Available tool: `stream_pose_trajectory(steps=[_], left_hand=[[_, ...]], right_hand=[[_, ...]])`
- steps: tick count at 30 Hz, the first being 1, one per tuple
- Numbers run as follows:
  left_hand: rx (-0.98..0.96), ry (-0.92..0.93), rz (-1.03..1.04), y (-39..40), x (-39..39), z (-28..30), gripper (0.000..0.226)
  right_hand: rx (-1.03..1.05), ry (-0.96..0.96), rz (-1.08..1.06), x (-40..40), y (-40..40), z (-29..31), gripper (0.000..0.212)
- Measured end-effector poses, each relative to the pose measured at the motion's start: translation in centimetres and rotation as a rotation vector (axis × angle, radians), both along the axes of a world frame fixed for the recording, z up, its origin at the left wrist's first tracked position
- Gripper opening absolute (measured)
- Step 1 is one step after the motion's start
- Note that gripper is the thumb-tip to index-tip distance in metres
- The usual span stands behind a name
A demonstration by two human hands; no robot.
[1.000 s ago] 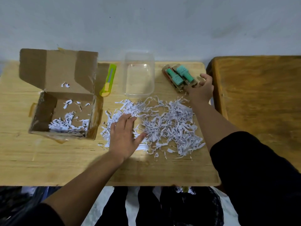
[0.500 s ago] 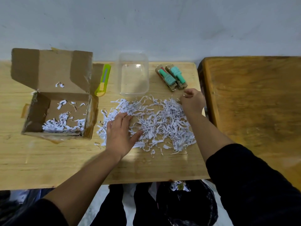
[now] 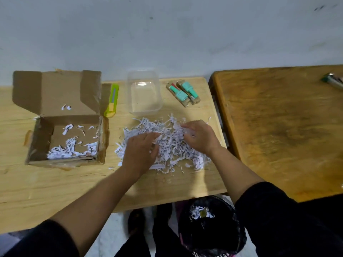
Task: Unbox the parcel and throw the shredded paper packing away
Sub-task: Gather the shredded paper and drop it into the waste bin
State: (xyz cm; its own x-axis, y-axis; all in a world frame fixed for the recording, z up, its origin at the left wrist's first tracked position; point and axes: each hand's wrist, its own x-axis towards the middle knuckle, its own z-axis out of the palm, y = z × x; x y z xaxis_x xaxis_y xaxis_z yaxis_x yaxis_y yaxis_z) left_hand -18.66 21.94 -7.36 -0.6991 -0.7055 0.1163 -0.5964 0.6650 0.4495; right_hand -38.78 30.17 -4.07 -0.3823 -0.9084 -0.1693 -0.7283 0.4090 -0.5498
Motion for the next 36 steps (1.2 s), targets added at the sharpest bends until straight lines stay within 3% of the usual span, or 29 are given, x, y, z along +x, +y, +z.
stream_pose_trajectory(steps=[6, 12, 17, 24, 29, 36], left_hand=[[-0.108, 0.036, 0.012, -0.7, 2.8, 1.8, 0.033], [0.026, 0.002, -0.071, -0.7, 6.4, 0.2, 0.081], [0.161, -0.125, -0.041, -0.1, 6.6, -0.7, 0.115], [0.237, -0.096, -0.103, -1.7, 5.3, -3.3, 0.131], [0.224, -0.077, -0.237, -2.2, 3.5, -3.7, 0.122], [0.159, 0.161, -0.324, -1.5, 1.0, -3.8, 0.102]], right_hand=[[-0.033, 0.035, -0.016, 0.6, 4.0, 1.2, 0.065], [0.008, 0.020, -0.164, 2.2, 8.3, 0.4, 0.116], [0.092, 0.018, -0.155, 2.2, 9.7, -1.3, 0.136], [0.112, -0.048, -0.047, 0.4, 6.9, -3.3, 0.139], [0.083, -0.071, 0.058, 0.9, 4.5, -3.8, 0.137], [-0.038, -0.093, 0.180, 2.5, 2.4, -4.3, 0.130]])
